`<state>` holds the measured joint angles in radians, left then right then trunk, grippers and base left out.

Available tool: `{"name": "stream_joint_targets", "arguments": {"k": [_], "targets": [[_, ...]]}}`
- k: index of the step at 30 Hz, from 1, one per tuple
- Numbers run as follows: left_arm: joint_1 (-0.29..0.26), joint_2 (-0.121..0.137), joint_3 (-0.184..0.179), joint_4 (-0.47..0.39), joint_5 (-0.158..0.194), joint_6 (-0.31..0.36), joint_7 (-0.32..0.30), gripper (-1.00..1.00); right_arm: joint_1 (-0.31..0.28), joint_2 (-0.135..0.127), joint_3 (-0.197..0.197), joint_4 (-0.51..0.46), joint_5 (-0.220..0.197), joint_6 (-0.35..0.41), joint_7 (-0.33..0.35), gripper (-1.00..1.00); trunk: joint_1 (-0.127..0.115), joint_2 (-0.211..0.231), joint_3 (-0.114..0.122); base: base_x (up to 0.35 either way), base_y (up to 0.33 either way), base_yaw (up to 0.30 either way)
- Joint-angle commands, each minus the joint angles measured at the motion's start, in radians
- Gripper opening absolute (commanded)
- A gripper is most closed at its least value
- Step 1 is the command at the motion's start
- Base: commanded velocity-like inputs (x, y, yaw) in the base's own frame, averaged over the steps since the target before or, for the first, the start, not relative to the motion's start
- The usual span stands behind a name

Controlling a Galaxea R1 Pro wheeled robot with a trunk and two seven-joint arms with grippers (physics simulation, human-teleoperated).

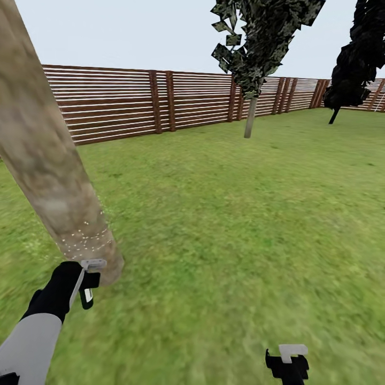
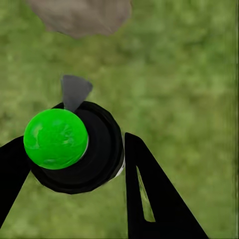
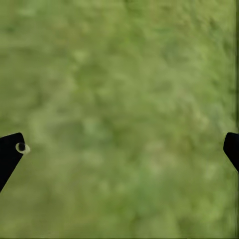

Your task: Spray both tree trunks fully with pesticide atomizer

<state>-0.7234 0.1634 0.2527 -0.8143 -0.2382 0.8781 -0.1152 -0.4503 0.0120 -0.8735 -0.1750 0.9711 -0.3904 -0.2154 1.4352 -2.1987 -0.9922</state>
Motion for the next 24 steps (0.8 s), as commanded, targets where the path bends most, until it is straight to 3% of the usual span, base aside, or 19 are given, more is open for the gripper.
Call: {"name": "stream_joint_targets", "arguments": {"k": [1,10,24], "targets": [[-0.001,-0.002,0.002,-0.001,-0.012,0.004,-0.011,-1.00,-0.001,0.001,-0.007,0.001,0.011,-0.002,-0.004,1.00,0.000,0.000,-0.001,0.087,-0.266,0.000],[-0.001,-0.005,0.000,-0.002,-0.005,0.005,0.021,-1.00,-0.001,0.002,-0.006,0.002,0.011,-0.002,-0.004,1.00,0.000,0.000,-0.001,0.101,-0.265,0.200],[-0.002,-0.008,0.002,-0.002,-0.003,0.007,0.022,-1.00,-0.001,0.002,-0.005,0.003,0.011,-0.002,-0.005,1.00,0.000,0.000,-0.001,0.233,-0.200,0.277]]}}
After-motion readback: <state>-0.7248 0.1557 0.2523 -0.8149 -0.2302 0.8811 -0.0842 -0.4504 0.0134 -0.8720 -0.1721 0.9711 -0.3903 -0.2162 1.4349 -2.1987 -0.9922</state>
